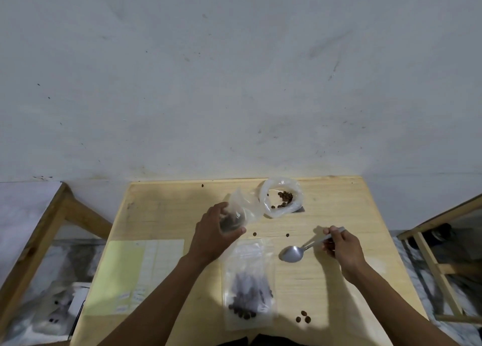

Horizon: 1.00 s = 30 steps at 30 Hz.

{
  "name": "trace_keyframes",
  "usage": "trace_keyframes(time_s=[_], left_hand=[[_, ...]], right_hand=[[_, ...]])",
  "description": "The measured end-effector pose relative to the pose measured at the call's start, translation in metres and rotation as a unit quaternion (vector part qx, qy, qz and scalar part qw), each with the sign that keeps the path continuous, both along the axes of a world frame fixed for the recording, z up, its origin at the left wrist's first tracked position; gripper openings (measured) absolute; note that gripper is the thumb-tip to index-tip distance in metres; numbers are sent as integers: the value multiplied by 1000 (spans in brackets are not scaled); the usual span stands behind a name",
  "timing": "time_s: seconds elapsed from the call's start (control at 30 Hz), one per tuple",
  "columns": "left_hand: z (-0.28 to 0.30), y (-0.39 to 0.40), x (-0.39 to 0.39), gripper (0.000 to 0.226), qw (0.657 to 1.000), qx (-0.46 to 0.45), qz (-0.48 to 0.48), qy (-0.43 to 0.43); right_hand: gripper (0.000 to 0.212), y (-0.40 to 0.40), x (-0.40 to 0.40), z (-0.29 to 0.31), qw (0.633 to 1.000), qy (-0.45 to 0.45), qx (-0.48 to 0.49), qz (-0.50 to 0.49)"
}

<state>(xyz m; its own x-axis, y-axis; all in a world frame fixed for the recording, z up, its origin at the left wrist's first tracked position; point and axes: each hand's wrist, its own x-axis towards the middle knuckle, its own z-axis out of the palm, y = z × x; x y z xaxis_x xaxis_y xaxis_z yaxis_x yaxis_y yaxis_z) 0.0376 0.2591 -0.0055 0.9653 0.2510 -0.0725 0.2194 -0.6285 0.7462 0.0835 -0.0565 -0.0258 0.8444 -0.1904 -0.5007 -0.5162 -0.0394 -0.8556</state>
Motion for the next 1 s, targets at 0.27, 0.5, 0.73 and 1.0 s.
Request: trace_keyframes(time_s=[0.27, 0.5, 0.73, 1.0], left_hand=[[18, -14, 8, 74, 999, 4, -25, -23], [32, -27, 18, 77, 998, 29, -42, -35], [49, -47, 28, 77, 992, 56, -85, -72], [72, -45, 37, 35, 991, -93, -78, -60]], right_hand=[[17, -8, 3, -2, 998, 43, -44, 25], [36, -3, 15, 16, 985, 1, -158, 71], [22, 66, 19, 92, 951, -123, 2, 282], [18, 84, 35, 102, 962, -175, -41, 206]])
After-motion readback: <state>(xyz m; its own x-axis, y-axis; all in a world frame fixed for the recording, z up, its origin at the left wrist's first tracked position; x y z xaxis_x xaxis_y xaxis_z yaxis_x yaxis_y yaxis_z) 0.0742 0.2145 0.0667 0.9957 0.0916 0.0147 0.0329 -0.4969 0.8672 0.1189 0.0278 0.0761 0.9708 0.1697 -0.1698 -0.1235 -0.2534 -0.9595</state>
